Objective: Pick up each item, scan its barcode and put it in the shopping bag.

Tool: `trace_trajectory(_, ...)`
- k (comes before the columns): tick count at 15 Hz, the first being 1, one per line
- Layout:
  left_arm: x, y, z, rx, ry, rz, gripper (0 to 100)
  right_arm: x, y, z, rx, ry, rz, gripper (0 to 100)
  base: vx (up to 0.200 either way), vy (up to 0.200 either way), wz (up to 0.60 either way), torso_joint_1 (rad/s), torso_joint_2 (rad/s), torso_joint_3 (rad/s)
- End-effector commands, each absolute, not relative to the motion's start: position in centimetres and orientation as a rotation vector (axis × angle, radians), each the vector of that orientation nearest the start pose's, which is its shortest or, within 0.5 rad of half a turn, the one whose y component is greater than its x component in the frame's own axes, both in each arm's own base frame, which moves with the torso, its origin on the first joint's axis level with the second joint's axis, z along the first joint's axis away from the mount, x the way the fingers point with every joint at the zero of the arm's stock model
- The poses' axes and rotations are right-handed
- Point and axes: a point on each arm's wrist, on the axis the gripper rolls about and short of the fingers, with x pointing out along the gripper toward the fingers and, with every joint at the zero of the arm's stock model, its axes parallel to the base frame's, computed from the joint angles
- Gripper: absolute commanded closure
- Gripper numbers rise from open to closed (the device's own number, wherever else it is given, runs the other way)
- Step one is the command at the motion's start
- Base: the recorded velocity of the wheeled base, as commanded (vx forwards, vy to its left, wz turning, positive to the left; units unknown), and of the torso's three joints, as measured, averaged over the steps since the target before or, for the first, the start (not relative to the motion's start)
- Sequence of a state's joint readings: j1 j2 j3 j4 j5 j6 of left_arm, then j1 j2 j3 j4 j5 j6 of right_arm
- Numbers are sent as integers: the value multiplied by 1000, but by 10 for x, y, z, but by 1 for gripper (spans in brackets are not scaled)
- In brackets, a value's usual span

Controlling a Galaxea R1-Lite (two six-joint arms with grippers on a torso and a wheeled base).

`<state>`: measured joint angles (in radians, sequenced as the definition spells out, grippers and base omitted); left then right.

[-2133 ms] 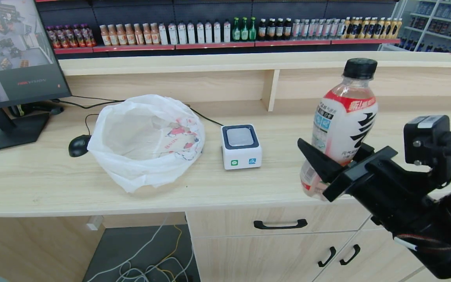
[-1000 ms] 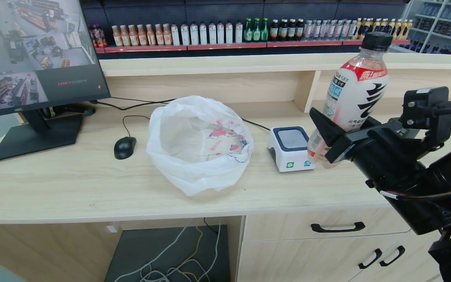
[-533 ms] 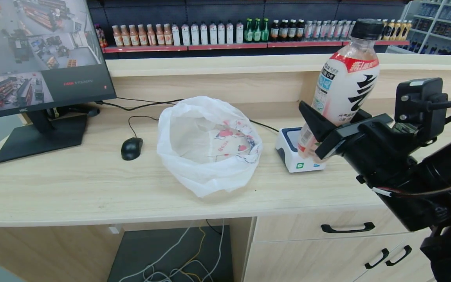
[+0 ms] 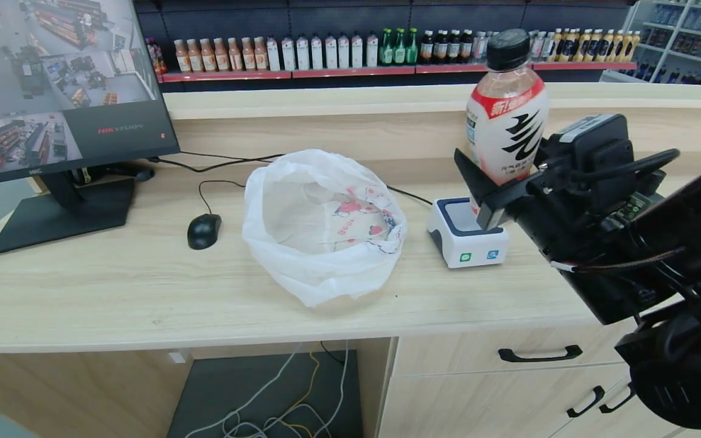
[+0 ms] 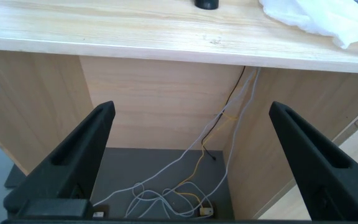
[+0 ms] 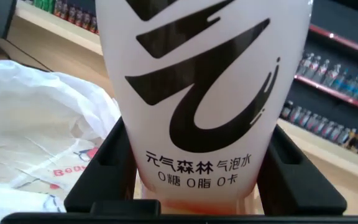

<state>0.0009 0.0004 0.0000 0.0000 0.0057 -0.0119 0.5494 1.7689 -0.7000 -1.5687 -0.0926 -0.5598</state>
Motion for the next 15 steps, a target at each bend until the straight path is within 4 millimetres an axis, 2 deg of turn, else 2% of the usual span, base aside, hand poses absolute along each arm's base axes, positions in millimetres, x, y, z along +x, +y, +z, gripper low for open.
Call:
trace_trajectory(1,-23,0,75,-12,0,8,0,271,149,229,-450,-619,274,100,0,0,0,0,0,0)
trace_trajectory(5,-23,0,75,-12,0,8,0,280,129,225,-581,-642,284,100,0,0,0,0,0,0)
trace_trajectory(9,-23,0,75,-12,0,8,0,296,109,213,-695,-661,366,100,0,0,0,0,0,0)
trace_trajectory(15,-23,0,75,-12,0,8,0,320,117,192,-724,-680,529,100,0,0,0,0,0,0)
